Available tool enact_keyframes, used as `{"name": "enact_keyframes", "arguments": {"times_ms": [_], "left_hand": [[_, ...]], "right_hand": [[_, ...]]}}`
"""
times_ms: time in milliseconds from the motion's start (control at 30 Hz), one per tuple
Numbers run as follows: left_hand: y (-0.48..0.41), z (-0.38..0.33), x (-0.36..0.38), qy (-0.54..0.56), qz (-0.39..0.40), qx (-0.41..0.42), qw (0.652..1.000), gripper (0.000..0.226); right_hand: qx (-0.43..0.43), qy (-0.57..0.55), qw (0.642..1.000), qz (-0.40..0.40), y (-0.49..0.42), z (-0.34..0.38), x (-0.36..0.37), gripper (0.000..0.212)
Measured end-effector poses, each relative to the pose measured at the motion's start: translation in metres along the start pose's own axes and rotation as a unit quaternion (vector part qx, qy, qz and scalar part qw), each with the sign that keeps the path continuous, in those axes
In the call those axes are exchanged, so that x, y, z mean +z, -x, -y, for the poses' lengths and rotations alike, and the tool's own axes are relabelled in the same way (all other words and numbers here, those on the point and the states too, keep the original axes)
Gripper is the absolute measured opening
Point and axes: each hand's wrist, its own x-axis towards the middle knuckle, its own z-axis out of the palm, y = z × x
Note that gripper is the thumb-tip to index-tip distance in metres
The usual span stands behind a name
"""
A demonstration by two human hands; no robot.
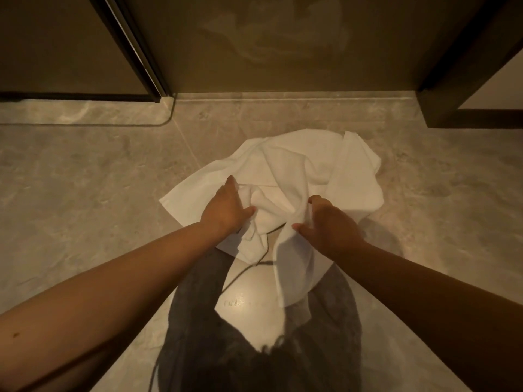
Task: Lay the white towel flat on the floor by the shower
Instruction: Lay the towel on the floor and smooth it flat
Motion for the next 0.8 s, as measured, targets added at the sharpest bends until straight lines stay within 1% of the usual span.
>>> {"name": "enact_keyframes", "arguments": {"times_ms": [167, 233, 333, 433, 533, 600, 667, 800], "left_hand": [[-0.006, 0.004, 0.001, 0.004, -0.014, -0.032, 0.999, 0.083], [-0.007, 0.005, 0.001, 0.007, -0.016, -0.042, 0.999, 0.082], [-0.008, 0.005, -0.001, -0.007, -0.016, -0.041, 0.999, 0.081], [-0.006, 0.005, -0.005, -0.041, -0.017, -0.017, 0.999, 0.077], [0.0, 0.008, -0.013, -0.069, -0.032, 0.028, 0.997, 0.082], [0.005, 0.014, -0.021, -0.107, -0.037, 0.058, 0.992, 0.084], [0.01, 0.021, -0.032, -0.144, -0.042, 0.075, 0.986, 0.083], [0.021, 0.038, -0.052, -0.186, -0.062, 0.087, 0.977, 0.08]], "right_hand": [[0.0, 0.002, 1.0, -0.01, -0.008, 0.002, 0.008, 0.032], [-0.004, 0.0, 1.0, -0.024, -0.009, -0.001, 0.012, 0.029], [-0.003, -0.007, 0.999, -0.034, -0.009, -0.005, 0.015, 0.034], [0.001, -0.01, 0.999, -0.045, -0.007, -0.008, 0.015, 0.033], [-0.015, -0.016, 0.998, -0.061, -0.004, -0.012, 0.009, 0.026], [-0.028, -0.005, 0.998, -0.064, 0.0, -0.019, 0.002, 0.029], [-0.045, 0.027, 0.997, -0.055, 0.004, -0.027, -0.005, 0.032], [-0.075, 0.081, 0.994, -0.004, 0.011, -0.042, -0.022, 0.025]]}}
